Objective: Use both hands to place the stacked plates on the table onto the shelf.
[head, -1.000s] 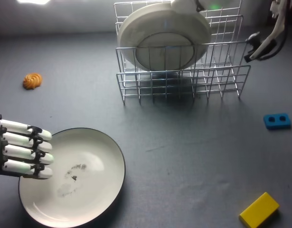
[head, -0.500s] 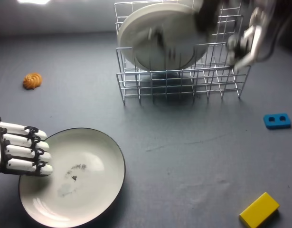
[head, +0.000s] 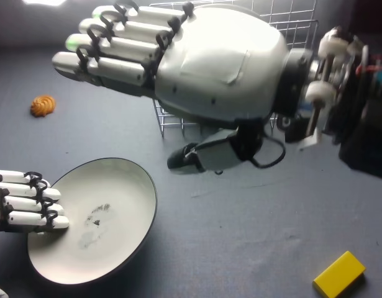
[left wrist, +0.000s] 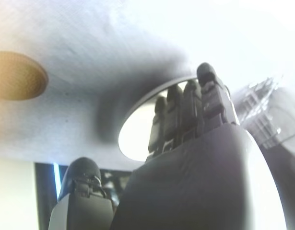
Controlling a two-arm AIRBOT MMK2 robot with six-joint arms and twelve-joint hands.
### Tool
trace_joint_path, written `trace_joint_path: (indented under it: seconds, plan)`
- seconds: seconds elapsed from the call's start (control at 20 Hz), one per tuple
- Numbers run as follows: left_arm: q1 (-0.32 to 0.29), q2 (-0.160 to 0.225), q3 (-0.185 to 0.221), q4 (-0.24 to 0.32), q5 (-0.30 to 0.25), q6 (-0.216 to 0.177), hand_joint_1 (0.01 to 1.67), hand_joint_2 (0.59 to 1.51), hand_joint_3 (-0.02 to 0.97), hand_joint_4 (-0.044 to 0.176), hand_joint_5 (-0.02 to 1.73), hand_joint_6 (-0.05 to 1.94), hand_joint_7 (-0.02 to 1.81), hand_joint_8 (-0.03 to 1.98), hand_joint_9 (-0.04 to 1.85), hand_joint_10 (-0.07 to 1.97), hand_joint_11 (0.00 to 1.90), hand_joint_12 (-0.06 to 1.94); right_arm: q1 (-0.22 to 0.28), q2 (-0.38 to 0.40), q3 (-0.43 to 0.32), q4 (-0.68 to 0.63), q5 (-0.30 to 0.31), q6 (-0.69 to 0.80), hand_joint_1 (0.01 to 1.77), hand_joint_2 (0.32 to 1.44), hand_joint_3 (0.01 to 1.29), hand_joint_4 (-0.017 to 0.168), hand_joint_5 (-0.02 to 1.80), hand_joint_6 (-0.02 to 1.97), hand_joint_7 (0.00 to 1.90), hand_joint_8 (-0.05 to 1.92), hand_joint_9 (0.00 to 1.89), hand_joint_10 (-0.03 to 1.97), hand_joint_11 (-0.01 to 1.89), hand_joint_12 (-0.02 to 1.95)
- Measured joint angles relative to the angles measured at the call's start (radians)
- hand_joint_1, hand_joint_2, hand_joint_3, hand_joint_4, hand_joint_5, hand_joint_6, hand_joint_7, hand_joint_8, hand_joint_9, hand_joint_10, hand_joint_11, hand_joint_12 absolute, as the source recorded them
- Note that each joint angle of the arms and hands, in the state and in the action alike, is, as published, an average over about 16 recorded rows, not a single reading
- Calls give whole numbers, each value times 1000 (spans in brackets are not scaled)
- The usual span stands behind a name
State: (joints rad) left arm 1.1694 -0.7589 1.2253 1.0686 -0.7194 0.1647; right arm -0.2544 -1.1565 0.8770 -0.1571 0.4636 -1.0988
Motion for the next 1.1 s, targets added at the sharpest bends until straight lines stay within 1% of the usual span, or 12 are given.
trace_joint_path:
  seconds: [0.25, 0.55, 0.8, 1.0, 1.1]
  plan:
    - [32, 8, -22, -39, 34, -37, 23, 1097, 18, 1, 134, -27, 138, -4, 78, -38, 25, 255, -62, -46, 16, -27, 4, -69, 1096, 883, 16, 3, 20, 20, 22, 15, 21, -2, 38, 15]
    - [50, 18, -45, -56, 65, -73, 23, 1099, 18, -1, 113, -33, 122, -7, 74, -42, 24, 261, -120, -131, 75, -49, -3, -131, 1101, 887, 15, 3, 21, 20, 22, 14, 21, -2, 45, 29]
    - [59, 22, -54, -60, 78, -84, 23, 1100, 18, -4, 104, -37, 112, -8, 70, -46, 23, 265, -145, -219, 146, -53, -8, -165, 1105, 892, 15, 3, 23, 20, 22, 14, 21, -2, 46, 40]
    - [64, 24, -55, -61, 81, -85, 23, 1102, 17, -5, 94, -37, 96, -9, 60, -49, 23, 225, -155, -290, 201, -51, -6, -184, 1110, 898, 16, 3, 30, 21, 23, 14, 22, -2, 40, 48]
    - [66, 24, -55, -61, 82, -85, 23, 1102, 17, -5, 89, -37, 89, -10, 54, -51, 26, 205, -160, -323, 228, -51, -4, -194, 1105, 903, 16, 3, 44, 21, 31, 14, 31, -2, 35, 84]
